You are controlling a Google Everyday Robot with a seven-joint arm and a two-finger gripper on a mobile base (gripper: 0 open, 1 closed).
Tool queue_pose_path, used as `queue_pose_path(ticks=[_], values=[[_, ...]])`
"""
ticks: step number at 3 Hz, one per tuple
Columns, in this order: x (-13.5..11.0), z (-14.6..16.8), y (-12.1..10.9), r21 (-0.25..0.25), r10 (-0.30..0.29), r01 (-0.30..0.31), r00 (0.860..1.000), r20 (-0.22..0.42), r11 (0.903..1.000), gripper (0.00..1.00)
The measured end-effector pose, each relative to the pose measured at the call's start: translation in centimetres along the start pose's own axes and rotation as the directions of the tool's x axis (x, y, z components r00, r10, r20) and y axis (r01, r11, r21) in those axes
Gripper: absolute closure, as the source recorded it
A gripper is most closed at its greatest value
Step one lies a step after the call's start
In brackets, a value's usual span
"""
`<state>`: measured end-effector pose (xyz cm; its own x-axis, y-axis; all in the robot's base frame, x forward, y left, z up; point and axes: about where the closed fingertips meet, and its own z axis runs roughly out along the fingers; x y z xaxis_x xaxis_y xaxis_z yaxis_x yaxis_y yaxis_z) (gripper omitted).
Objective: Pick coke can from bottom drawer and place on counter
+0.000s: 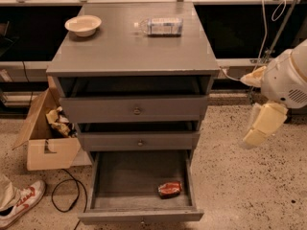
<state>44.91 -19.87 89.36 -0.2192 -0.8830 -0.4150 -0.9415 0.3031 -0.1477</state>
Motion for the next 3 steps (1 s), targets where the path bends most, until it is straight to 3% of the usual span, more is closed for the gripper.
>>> queue_pose_path(ticks=[1, 2, 3], values=[[1.8, 4.3, 0.6, -0.061, 0.019, -0.015, 0.998, 0.068, 0.9980, 0.00], [4.3, 12.4, 0.3, -0.102, 0.000, 0.020, 0.981, 0.193, 0.9946, 0.00], [5.7, 21.1, -0.2, -0.122, -0.026, 0.069, 0.945, 0.326, 0.9901, 0.00]])
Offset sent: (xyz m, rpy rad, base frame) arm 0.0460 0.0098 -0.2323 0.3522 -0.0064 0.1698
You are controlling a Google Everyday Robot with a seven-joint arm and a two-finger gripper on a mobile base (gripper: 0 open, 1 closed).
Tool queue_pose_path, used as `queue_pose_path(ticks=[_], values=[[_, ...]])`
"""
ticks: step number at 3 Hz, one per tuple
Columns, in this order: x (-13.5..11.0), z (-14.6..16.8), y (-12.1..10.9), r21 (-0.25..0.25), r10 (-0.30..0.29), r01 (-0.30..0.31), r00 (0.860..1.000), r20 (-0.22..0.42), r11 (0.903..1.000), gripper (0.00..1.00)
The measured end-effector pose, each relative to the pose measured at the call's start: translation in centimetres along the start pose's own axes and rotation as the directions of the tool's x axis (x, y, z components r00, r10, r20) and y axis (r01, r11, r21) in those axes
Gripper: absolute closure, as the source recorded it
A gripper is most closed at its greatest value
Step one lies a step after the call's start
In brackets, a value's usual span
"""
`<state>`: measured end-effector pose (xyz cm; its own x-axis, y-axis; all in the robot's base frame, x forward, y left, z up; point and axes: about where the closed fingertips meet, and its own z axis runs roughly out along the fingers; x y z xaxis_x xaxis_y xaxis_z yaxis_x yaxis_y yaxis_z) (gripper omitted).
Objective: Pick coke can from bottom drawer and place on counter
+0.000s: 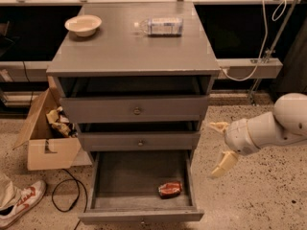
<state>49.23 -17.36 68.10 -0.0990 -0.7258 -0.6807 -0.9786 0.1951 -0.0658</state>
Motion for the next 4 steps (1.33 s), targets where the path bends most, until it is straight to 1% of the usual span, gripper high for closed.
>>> queue_pose_path(ticks=[1, 2, 3, 4], values=[[1.6, 3.5, -1.0, 0.018, -0.013, 0.012, 0.999, 0.042, 0.9998, 0.00], [2.4, 4.4, -1.1, 0.018, -0.004, 0.003, 0.999, 0.038, 0.9998, 0.00], [4.4, 6.2, -1.4, 0.013, 0.018, -0.018, 1.000, 0.019, 0.9997, 0.00], [10.2, 11.1, -2.8, -0.011, -0.005, 0.005, 0.999, -0.031, 0.9999, 0.00]])
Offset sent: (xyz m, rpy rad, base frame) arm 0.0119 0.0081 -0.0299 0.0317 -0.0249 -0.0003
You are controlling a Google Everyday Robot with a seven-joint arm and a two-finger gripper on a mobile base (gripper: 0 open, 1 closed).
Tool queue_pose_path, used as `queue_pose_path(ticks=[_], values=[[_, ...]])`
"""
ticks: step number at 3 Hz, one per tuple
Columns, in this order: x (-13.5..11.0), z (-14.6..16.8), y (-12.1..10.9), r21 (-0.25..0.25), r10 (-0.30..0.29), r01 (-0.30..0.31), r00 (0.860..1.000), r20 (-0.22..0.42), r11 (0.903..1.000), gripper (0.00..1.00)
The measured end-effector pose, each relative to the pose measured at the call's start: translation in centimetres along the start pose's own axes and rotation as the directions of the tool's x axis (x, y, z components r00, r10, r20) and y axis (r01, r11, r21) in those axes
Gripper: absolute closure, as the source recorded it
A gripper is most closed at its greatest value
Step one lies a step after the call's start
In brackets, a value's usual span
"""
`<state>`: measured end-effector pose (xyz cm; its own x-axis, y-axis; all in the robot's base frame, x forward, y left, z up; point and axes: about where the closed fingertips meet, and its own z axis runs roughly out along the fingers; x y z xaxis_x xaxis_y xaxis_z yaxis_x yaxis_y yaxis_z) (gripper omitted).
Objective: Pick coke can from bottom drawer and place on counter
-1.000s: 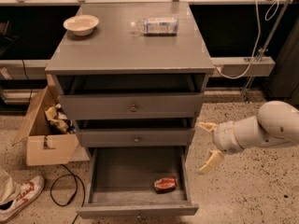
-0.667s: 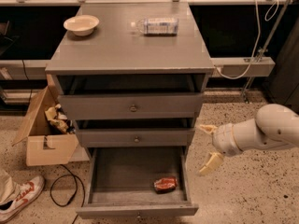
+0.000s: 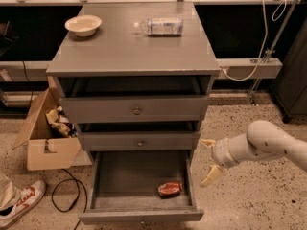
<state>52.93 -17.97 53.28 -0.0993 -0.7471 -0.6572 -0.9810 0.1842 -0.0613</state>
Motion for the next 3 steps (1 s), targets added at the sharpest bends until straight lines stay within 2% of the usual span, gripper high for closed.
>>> queue_pose_path(ticks=[1, 2, 3], values=[[5.7, 5.4, -1.1, -0.041, -0.013, 0.011, 0.999, -0.029, 0.9991, 0.00], [11.2, 11.4, -1.4, -0.082, 0.000, -0.004, 0.999, -0.051, 0.9967, 0.00], [11.2, 11.3, -1.4, -0.082, 0.000, -0.004, 0.999, -0.051, 0.9967, 0.00]])
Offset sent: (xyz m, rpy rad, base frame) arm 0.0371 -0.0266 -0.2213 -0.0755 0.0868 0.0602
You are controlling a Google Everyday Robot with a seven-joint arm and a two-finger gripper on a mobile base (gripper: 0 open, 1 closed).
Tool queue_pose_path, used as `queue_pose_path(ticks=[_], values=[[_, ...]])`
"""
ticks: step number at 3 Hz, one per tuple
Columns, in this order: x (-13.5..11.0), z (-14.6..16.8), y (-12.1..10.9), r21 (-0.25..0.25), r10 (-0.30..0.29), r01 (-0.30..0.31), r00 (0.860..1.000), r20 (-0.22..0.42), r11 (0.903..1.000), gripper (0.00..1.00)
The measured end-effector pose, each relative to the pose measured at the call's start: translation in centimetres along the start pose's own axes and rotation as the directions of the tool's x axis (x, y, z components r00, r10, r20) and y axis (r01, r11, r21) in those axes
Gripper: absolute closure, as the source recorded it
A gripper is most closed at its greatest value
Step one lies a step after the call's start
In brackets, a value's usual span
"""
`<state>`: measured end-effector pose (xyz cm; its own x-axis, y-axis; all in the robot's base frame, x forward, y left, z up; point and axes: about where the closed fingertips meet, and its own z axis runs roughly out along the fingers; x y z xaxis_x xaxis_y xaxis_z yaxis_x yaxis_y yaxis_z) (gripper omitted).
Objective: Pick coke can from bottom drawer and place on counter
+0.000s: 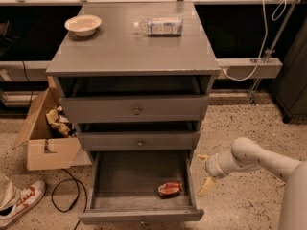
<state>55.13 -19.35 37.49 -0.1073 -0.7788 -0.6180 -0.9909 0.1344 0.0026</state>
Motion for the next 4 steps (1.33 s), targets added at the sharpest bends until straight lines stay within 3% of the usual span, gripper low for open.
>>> queue_pose_path(ticks=[1, 2, 3, 4], values=[[0.6, 2.4, -0.3, -0.024, -0.021, 0.020, 1.000, -0.016, 0.9995, 0.00], [1.7, 6.9, -1.6, -0.043, -0.065, 0.064, 0.997, -0.038, 0.9971, 0.00], [2.9, 11.3, -2.6, -0.045, -0.078, 0.075, 0.995, -0.066, 0.9961, 0.00], [4.2, 16.4, -3.7, -0.015, -0.064, 0.062, 0.992, -0.105, 0.9979, 0.00]])
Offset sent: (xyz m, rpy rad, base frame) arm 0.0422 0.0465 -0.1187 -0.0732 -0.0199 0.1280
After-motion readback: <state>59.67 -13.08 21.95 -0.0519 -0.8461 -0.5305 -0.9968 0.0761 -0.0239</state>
